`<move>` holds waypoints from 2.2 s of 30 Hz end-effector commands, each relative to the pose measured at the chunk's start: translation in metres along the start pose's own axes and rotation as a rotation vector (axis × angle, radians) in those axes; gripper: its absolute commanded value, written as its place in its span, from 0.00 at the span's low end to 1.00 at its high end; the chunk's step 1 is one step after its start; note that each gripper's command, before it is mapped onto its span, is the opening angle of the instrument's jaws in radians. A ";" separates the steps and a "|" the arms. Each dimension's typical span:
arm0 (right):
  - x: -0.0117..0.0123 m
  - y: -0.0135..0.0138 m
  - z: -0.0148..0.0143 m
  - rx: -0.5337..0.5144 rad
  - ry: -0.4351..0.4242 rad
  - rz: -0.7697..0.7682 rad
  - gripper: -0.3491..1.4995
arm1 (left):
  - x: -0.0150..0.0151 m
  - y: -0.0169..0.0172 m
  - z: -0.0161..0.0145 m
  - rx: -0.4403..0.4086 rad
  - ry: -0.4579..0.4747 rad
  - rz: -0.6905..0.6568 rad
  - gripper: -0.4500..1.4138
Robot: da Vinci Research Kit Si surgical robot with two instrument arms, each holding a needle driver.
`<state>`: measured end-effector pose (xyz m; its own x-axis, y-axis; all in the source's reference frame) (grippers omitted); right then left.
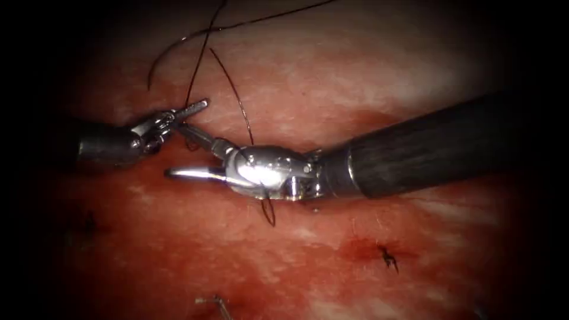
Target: Wound Closure
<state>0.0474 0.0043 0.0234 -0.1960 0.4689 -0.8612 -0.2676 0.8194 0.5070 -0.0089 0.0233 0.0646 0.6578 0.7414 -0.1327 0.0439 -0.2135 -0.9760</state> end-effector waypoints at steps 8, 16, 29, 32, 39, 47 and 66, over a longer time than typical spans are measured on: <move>-0.0012 0.0023 -0.0013 -0.097 -0.036 -0.023 0.70 | -0.0020 0.0025 -0.0017 0.000 0.011 -0.010 0.00; -0.0024 0.0038 -0.0015 -0.143 -0.137 -0.049 0.69 | -0.0042 0.0073 -0.0027 -0.025 -0.009 -0.004 0.00; -0.0072 0.0033 -0.0014 0.028 -0.369 -0.079 0.69 | -0.0030 0.0181 0.0003 -0.092 -0.066 -0.048 0.00; -0.0082 0.0026 -0.0016 0.080 -0.398 -0.084 0.69 | -0.0022 0.0215 0.0022 -0.118 -0.076 -0.031 0.00; -0.0095 0.0015 -0.0016 0.133 -0.434 -0.094 0.70 | -0.0014 0.0238 0.0056 -0.149 -0.091 -0.030 0.00; -0.0093 0.0004 -0.0016 0.190 -0.426 -0.092 0.71 | -0.0007 0.0186 0.0116 -0.141 -0.186 -0.037 0.00; -0.0084 0.0004 -0.0024 0.231 -0.326 -0.083 0.68 | -0.0016 -0.0001 0.0124 -0.093 -0.277 0.007 0.00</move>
<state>0.0463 0.0004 0.0303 0.1272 0.4475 -0.8852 -0.0469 0.8941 0.4453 -0.0186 0.0301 0.0625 0.4268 0.8829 -0.1957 0.1163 -0.2682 -0.9563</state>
